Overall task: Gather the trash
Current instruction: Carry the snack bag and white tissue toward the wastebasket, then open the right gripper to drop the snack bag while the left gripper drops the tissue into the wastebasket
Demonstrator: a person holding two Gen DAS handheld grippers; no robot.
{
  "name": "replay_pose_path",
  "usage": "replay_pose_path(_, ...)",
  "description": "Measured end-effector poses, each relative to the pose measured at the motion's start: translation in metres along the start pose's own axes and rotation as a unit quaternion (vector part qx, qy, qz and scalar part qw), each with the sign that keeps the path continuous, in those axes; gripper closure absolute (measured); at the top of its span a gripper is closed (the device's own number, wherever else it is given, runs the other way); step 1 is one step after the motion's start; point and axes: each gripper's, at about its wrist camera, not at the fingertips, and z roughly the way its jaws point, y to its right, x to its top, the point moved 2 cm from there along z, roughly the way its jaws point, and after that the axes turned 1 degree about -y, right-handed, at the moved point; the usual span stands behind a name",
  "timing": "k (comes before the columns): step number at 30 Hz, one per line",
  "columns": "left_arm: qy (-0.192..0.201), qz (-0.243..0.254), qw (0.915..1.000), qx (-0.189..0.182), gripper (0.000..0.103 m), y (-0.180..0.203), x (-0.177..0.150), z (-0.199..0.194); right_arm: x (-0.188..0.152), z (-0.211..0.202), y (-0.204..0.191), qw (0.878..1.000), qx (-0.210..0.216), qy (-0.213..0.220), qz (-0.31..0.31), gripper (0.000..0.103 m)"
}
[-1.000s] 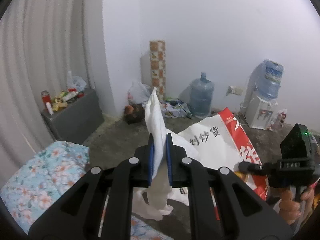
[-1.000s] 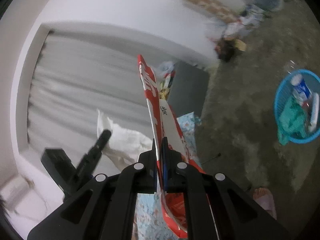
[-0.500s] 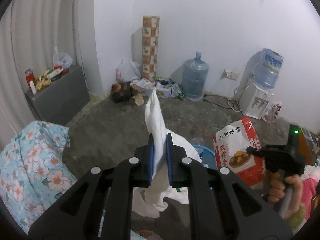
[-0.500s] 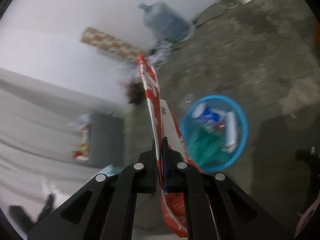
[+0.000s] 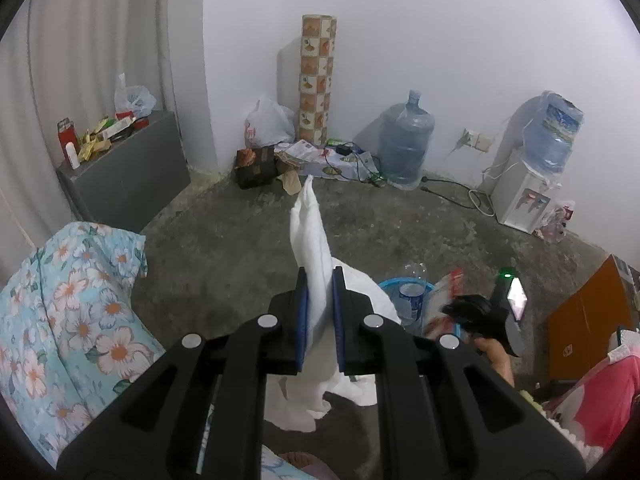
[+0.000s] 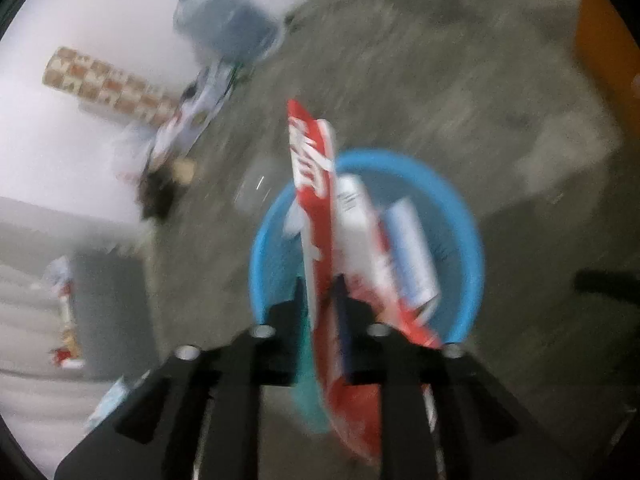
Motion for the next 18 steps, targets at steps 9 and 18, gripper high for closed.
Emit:
replay_pose_path(9, -0.014, 0.000, 0.9998, -0.012, 0.094, 0.006, -0.009, 0.009, 0.003, -0.038, 0.020, 0.996, 0.091, 0.010, -0.022, 0.050)
replay_pose_path(18, -0.068, 0.031, 0.9930, -0.092, 0.094, 0.084, -0.001, 0.064, 0.021, -0.126, 0.037, 0.991, 0.074, 0.106, -0.030, 0.050)
